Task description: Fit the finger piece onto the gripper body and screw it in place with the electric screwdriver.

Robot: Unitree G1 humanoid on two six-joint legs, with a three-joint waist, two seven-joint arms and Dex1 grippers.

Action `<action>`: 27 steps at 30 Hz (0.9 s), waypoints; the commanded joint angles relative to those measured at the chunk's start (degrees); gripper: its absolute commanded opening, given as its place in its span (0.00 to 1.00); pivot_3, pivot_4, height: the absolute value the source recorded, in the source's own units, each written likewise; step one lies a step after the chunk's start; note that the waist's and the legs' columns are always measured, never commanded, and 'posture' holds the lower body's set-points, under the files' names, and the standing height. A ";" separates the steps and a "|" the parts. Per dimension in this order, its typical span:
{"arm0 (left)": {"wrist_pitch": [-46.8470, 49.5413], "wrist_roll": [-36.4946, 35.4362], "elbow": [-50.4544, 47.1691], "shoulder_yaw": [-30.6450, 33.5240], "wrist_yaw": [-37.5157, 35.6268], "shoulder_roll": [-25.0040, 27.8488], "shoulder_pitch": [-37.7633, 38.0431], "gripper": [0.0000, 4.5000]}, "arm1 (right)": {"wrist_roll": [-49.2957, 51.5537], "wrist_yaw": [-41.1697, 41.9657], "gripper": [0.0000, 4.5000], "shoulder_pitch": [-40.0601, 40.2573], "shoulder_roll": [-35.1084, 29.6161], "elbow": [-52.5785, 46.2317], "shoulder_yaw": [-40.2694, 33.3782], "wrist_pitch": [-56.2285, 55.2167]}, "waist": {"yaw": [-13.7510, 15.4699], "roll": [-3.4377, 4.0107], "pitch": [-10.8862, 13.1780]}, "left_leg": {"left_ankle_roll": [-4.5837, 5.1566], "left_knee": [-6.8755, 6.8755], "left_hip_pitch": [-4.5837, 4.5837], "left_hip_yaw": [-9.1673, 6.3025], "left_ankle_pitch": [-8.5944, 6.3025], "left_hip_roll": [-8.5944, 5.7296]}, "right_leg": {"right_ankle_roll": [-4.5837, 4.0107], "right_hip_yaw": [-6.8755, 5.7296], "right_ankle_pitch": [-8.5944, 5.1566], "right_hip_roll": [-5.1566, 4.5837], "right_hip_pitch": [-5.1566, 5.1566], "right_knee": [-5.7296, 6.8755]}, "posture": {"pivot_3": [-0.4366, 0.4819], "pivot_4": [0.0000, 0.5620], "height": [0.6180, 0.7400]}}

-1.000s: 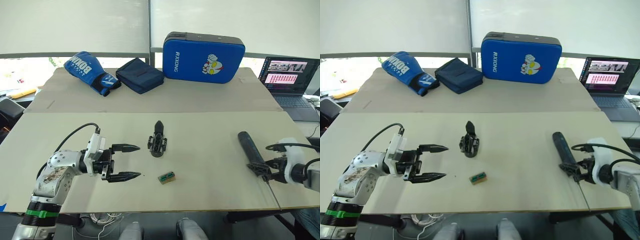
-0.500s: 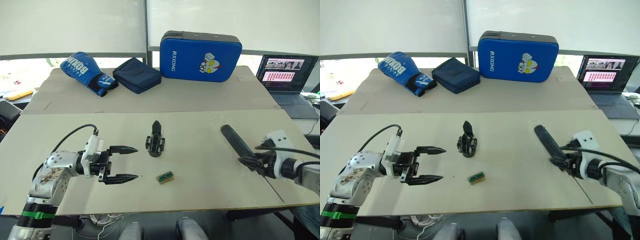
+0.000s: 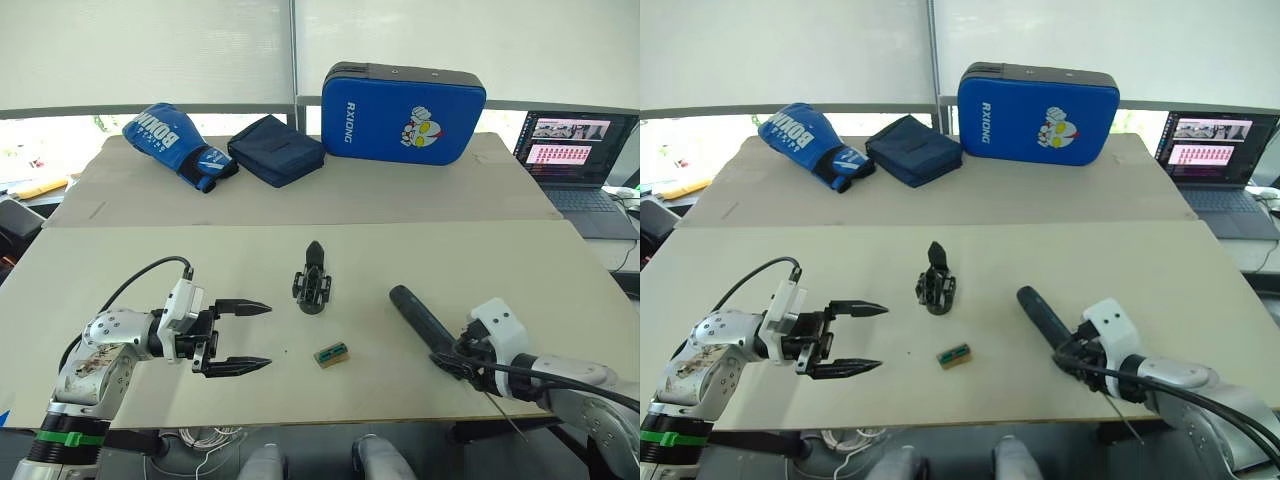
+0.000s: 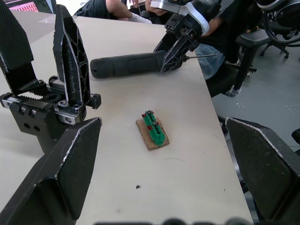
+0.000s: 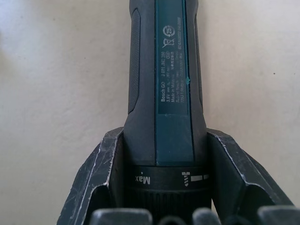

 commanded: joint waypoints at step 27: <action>0.45 -0.60 -4.53 0.39 3.25 -0.28 3.12 1.00 | 20.12 1.91 0.99 -35.59 -19.90 14.99 23.55 26.16 | 0.08 -0.08 0.02 | 0.00 -0.02 -0.07 -0.01 0.00 0.01 | -0.27 -0.07 0.14 -0.04 -0.06 -0.07 | 0.48 0.27 1.00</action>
